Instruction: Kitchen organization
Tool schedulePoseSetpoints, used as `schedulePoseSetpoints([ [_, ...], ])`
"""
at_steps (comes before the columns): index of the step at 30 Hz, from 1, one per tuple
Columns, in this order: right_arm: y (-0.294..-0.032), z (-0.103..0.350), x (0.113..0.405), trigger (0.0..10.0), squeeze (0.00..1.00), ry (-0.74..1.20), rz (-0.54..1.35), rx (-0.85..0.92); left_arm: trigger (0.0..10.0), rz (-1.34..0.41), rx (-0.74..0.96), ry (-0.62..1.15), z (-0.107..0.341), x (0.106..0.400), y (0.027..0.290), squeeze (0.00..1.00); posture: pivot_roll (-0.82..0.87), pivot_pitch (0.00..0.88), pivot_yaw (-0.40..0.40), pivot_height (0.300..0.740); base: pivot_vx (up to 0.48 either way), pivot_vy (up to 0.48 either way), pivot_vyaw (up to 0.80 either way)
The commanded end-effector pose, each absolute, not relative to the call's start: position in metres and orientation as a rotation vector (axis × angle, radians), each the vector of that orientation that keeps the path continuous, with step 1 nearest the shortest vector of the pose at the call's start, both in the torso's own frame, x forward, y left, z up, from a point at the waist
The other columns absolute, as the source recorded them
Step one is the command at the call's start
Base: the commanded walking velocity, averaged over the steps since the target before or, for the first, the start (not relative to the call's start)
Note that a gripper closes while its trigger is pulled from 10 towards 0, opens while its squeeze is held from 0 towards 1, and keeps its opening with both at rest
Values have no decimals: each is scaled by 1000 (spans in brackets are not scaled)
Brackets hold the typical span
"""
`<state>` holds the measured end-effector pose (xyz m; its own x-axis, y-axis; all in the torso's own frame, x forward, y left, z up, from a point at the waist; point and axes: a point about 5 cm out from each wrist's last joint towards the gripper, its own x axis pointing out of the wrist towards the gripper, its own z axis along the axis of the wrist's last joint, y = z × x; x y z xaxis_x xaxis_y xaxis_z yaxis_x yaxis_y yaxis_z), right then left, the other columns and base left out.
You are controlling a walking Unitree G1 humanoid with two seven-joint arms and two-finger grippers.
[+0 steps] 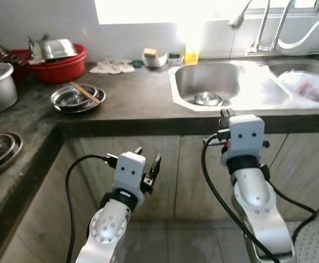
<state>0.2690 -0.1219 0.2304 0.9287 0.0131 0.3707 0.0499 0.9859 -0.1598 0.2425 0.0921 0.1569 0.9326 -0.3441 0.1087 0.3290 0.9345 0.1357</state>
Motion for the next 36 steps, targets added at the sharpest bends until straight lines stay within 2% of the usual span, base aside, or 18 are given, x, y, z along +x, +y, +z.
schedulePoseSetpoints([
  [1, -129, 234, 270, 10000, 0, -388, -40, -172, 10000, -353, 119, -147, 160, 243, 88, 0, 77, 55, 11, 740, 296, -375, 0],
  [14, -135, 258, 279, 10000, 0, -485, -45, -175, 10000, -354, 118, -150, 160, 243, 87, 0, 77, 45, 7, 740, 345, -326, 0],
  [23, -133, 276, 285, 10000, 0, -555, -16, -181, 10000, -348, 110, -156, 161, 245, 88, 0, 77, 36, 7, 740, 442, 0, 0],
  [26, -126, 275, 289, 10000, 0, -548, 62, -211, 10000, -350, 107, -151, 159, 244, 88, 0, 78, 34, 3, 740, 464, 0, 0],
  [32, -122, 273, 294, 10000, 0, -522, 99, -217, 10000, -348, 106, -150, 159, 244, 88, 0, 79, 41, 0, 740, 476, 0, 764],
  [36, -122, 271, 299, 10000, 0, -492, 103, -209, 10000, -349, 102, -150, 159, 244, 86, 0, 76, 49, 1, 740, 480, 0, 0],
])
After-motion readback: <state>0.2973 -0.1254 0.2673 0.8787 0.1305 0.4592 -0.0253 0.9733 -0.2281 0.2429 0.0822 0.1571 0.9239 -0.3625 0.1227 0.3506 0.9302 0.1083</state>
